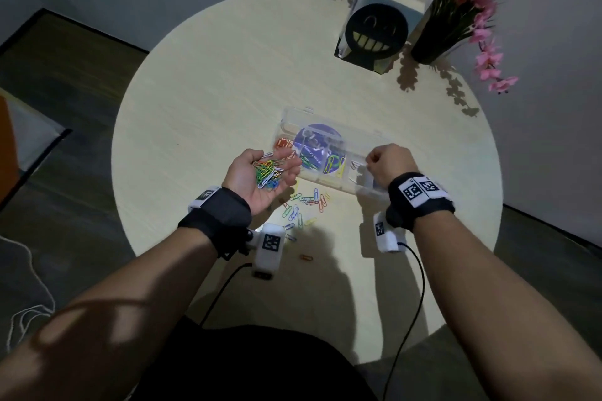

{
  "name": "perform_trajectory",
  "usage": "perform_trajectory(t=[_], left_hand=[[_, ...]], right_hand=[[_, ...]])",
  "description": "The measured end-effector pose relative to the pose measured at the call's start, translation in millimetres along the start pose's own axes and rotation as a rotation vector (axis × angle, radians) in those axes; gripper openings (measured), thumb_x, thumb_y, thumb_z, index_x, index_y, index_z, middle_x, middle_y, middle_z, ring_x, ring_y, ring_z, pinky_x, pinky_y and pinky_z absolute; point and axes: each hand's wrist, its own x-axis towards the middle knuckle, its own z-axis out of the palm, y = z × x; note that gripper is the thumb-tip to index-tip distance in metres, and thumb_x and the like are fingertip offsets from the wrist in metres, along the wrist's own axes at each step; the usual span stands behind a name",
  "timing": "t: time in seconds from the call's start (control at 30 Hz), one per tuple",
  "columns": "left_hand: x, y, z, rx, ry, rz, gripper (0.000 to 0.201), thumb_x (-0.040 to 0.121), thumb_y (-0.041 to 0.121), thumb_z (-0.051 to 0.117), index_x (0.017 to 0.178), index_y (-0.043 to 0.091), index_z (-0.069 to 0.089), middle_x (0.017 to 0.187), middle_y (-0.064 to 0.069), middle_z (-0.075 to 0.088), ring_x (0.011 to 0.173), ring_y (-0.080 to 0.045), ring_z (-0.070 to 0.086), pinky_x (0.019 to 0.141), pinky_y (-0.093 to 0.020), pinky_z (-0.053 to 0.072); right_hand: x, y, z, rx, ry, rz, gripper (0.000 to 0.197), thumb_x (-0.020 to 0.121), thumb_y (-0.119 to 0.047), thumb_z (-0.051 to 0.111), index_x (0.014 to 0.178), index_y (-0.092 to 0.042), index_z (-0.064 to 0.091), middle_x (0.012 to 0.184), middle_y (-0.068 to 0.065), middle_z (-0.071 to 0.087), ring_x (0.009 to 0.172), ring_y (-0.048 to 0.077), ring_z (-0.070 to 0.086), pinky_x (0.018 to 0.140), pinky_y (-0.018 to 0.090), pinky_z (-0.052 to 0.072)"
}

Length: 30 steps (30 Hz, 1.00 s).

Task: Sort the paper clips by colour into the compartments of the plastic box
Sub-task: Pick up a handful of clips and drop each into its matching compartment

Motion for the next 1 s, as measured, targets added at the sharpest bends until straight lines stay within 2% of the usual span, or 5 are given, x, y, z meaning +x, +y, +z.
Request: perform_trajectory(t=[0.13,0.4,0.63,0.87,1.0], left_hand=[[12.6,-4.7,1.6,0.038,0.05,0.001,0.046,0.094,0.026,0.025,0.101,-0.001,0.062,0.088,-0.024,0.069,0.066,-0.029,0.068,0.056,-0.027,0.057],[26.3,-5.4,1.0,0.046,0.118,-0.027,0.045,0.096,0.025,0.025,0.108,0.001,0.061,0.087,-0.024,0.07,0.064,-0.03,0.069,0.057,-0.029,0.058],[31.9,-2.5,-3.2,0.018,0.155,-0.066,0.047,0.096,0.029,0.027,0.107,0.002,0.065,0.093,-0.022,0.071,0.069,-0.029,0.071,0.064,-0.03,0.058],[37.0,-6.5,-6.6,0.006,0.149,-0.065,0.048,0.094,0.028,0.026,0.105,0.005,0.066,0.092,-0.021,0.071,0.072,-0.028,0.071,0.068,-0.03,0.057],[36.0,-4.2,-5.6,-0.009,0.14,-0.078,0.047,0.094,0.028,0.026,0.104,0.003,0.065,0.089,-0.022,0.071,0.069,-0.03,0.071,0.065,-0.032,0.058]], right_hand=[[3.0,-3.2,16.2,-0.174,-0.063,-0.085,0.024,0.086,-0.016,0.057,0.105,-0.01,0.07,0.11,0.018,0.066,0.103,0.035,0.062,0.085,0.034,0.05],[16.4,-16.4,26.6,-0.262,-0.087,-0.047,0.023,0.082,-0.012,0.057,0.101,-0.004,0.065,0.107,0.018,0.067,0.094,0.035,0.066,0.072,0.032,0.048],[26.7,-19.7,31.0,-0.272,-0.098,-0.001,0.033,0.08,-0.003,0.053,0.112,0.0,0.061,0.117,0.021,0.062,0.104,0.037,0.063,0.083,0.038,0.051],[31.6,-17.7,32.9,-0.238,-0.15,0.005,0.023,0.075,-0.004,0.058,0.095,-0.003,0.068,0.1,0.02,0.067,0.089,0.037,0.066,0.07,0.032,0.05],[34.8,-15.8,35.0,-0.182,-0.149,-0.001,0.023,0.077,-0.007,0.058,0.096,-0.002,0.069,0.101,0.02,0.068,0.09,0.037,0.065,0.073,0.031,0.05]])
